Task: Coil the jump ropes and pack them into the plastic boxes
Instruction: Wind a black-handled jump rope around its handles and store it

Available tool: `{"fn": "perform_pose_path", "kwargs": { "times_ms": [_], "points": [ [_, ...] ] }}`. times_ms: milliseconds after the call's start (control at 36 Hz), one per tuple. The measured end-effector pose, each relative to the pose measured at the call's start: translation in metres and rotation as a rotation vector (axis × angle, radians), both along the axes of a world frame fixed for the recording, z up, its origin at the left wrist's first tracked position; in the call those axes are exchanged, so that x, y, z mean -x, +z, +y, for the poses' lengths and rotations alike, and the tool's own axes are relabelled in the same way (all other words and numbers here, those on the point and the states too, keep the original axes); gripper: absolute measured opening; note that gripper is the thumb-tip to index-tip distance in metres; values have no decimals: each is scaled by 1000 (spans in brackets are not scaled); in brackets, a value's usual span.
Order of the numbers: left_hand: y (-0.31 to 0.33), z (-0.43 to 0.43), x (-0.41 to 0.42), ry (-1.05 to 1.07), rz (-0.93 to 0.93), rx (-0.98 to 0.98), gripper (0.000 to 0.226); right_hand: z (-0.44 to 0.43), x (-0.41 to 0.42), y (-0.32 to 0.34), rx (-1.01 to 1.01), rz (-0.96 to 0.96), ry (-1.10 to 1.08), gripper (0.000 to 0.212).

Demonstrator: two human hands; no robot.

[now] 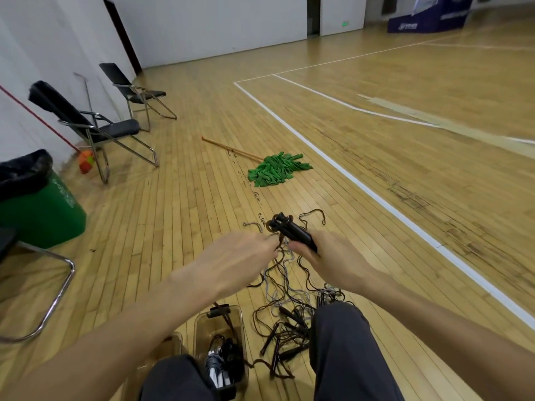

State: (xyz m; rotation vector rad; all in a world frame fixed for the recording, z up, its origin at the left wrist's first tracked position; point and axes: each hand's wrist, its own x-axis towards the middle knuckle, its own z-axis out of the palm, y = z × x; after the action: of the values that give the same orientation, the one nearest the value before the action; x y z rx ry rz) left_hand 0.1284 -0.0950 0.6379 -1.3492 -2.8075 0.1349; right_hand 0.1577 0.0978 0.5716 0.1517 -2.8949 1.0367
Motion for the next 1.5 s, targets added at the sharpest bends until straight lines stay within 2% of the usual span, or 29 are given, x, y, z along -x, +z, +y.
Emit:
{"fn": "perform_pose_path", "kwargs": {
  "times_ms": [222, 389, 472, 556, 889, 944, 1000, 1056, 1167, 1333, 1500],
  "points": [
    [27, 4, 3, -120, 83, 185, 36, -10, -10, 3, -107, -134, 54, 31],
    [39, 2, 6, -158, -44, 134, 34, -15, -17, 22, -156, -298, 192, 34],
    [47, -1, 15, -151, -168, -16, 24, -15, -20, 34, -184, -338, 268, 35],
    [52, -3, 23, -96, -397, -167, 13, -16, -23, 47, -222, -341, 339, 36],
    [33, -10, 36, -44, -1029, -500, 17, -14, -29, 63, -283, -253, 491, 42],
    [26, -13, 37, -26, -1128, -566, 16, -12, -29, 64, -234, -230, 504, 40],
    [19, -14, 37, -35, -1201, -637, 24, -10, -29, 64, -179, -204, 526, 39],
    [12, -15, 37, -45, -1225, -709, 32, -9, -29, 61, -113, -172, 539, 43],
    [5, -14, 34, -65, -1257, -818, 33, -8, -26, 54, 106, -128, 529, 52],
    [1, -3, 31, 83, -1272, -973, 28, -6, -17, 53, 448, -148, 472, 29],
    [0, 14, 29, 279, -1244, -1039, 33, -4, -4, 61, 674, -108, 329, 31]
  ]
}}
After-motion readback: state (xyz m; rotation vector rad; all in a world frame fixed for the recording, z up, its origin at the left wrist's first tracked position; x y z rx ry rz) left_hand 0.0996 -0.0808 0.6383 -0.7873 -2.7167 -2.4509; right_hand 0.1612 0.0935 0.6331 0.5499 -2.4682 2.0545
